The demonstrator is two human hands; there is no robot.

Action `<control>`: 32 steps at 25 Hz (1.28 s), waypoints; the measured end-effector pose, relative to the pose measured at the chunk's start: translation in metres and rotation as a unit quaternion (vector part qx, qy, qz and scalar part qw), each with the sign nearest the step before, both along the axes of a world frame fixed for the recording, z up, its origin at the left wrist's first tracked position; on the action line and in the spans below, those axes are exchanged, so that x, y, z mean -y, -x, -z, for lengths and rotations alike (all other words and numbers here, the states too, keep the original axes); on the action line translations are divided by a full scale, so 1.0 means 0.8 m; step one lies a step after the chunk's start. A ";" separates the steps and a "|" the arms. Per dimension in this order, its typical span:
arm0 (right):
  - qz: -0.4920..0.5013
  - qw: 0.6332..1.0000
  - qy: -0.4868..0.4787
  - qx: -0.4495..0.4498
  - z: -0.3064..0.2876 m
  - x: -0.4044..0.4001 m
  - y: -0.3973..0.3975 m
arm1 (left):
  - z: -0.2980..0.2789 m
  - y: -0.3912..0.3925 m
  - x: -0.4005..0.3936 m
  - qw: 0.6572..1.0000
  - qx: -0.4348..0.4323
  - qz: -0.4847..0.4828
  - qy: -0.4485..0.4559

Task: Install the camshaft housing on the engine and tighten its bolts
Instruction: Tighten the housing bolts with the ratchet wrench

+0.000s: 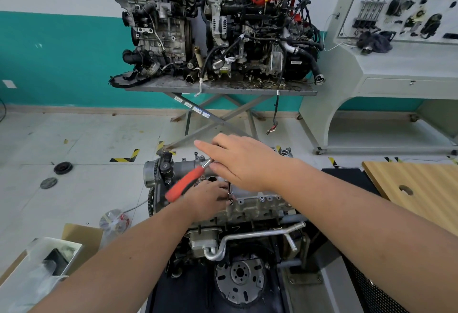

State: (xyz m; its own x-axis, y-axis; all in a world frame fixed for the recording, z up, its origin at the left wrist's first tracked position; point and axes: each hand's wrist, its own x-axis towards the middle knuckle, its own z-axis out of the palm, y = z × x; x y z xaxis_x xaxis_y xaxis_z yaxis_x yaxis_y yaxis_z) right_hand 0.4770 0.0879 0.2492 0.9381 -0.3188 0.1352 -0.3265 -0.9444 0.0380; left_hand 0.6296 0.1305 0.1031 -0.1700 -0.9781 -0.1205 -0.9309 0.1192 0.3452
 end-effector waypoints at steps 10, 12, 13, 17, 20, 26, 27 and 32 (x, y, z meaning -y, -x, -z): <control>0.220 0.549 -0.736 0.328 0.001 -0.020 -0.032 | 0.004 -0.002 0.002 0.999 -0.001 -0.010 -0.050; 0.223 0.463 -0.756 0.404 0.013 -0.024 -0.036 | 0.006 -0.003 0.003 0.999 -0.007 -0.011 -0.041; 0.230 0.434 -0.752 0.439 0.019 -0.023 -0.038 | 0.005 -0.002 0.002 0.999 -0.007 -0.014 -0.040; 0.205 0.492 -0.654 0.537 0.048 -0.024 -0.028 | 0.008 -0.004 0.003 0.999 -0.018 -0.010 -0.039; 0.147 0.777 -0.344 0.506 0.070 -0.028 -0.019 | 0.007 -0.004 0.003 0.999 -0.019 -0.011 -0.032; 0.072 0.926 0.073 0.364 0.064 -0.007 -0.019 | 0.013 -0.005 0.005 0.996 -0.079 -0.018 -0.041; 0.071 0.938 0.073 0.331 0.060 -0.009 -0.016 | 0.015 -0.005 0.004 0.995 -0.094 -0.001 -0.024; 0.037 0.984 -0.014 0.172 0.037 -0.017 -0.003 | 0.001 -0.001 -0.006 0.989 -0.097 0.037 0.101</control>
